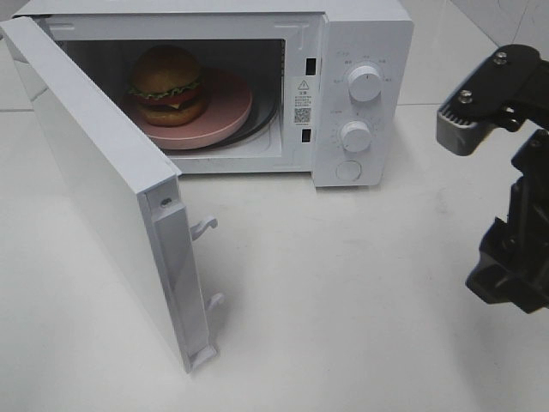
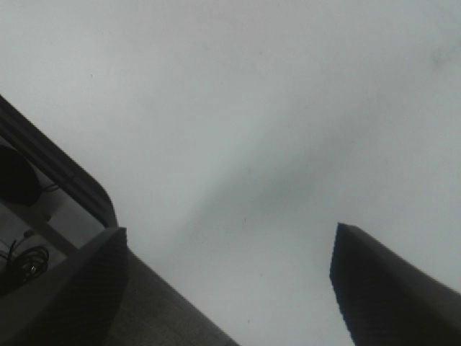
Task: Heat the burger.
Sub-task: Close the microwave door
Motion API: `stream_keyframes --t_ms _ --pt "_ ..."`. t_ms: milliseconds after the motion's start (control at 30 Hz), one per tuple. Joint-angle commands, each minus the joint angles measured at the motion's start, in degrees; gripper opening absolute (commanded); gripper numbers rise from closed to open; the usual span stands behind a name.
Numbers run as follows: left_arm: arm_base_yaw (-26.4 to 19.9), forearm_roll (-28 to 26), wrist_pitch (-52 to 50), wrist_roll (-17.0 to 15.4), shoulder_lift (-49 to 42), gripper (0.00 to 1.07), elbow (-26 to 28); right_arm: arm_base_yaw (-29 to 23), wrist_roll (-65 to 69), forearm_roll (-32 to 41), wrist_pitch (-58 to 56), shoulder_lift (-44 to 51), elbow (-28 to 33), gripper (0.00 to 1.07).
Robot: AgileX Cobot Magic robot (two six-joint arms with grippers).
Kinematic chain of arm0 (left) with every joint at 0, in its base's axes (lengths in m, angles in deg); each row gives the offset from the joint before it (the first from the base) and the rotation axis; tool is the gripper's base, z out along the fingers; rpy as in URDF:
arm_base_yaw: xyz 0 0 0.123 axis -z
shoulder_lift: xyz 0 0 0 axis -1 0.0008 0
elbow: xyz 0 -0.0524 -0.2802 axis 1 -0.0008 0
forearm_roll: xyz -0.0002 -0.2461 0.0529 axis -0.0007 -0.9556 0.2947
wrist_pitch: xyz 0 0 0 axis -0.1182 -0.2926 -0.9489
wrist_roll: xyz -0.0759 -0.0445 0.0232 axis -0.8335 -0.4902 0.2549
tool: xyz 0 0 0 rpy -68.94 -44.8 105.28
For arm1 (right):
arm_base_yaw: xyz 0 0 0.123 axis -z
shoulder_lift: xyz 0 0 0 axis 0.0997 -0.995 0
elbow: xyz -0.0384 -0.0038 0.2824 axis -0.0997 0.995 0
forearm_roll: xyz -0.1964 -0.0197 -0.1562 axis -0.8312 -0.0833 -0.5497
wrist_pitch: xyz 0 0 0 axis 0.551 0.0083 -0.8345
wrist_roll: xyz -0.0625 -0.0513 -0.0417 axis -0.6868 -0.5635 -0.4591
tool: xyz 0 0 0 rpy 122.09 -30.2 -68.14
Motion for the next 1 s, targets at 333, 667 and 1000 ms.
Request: stream_keyframes --t_ms 333,667,1000 --pt "0.4 -0.6 -0.9 -0.1 -1.0 1.00 -0.1 0.0 6.1 -2.0 -8.6 11.6 3.2 0.76" --pt "0.4 -0.6 -0.9 -0.1 -1.0 1.00 -0.1 5.6 8.9 -3.4 -8.5 21.7 8.4 0.76" --pt "0.4 -0.6 -0.9 -0.1 -1.0 1.00 -0.1 20.2 8.9 -3.3 -7.1 37.1 13.3 0.76"
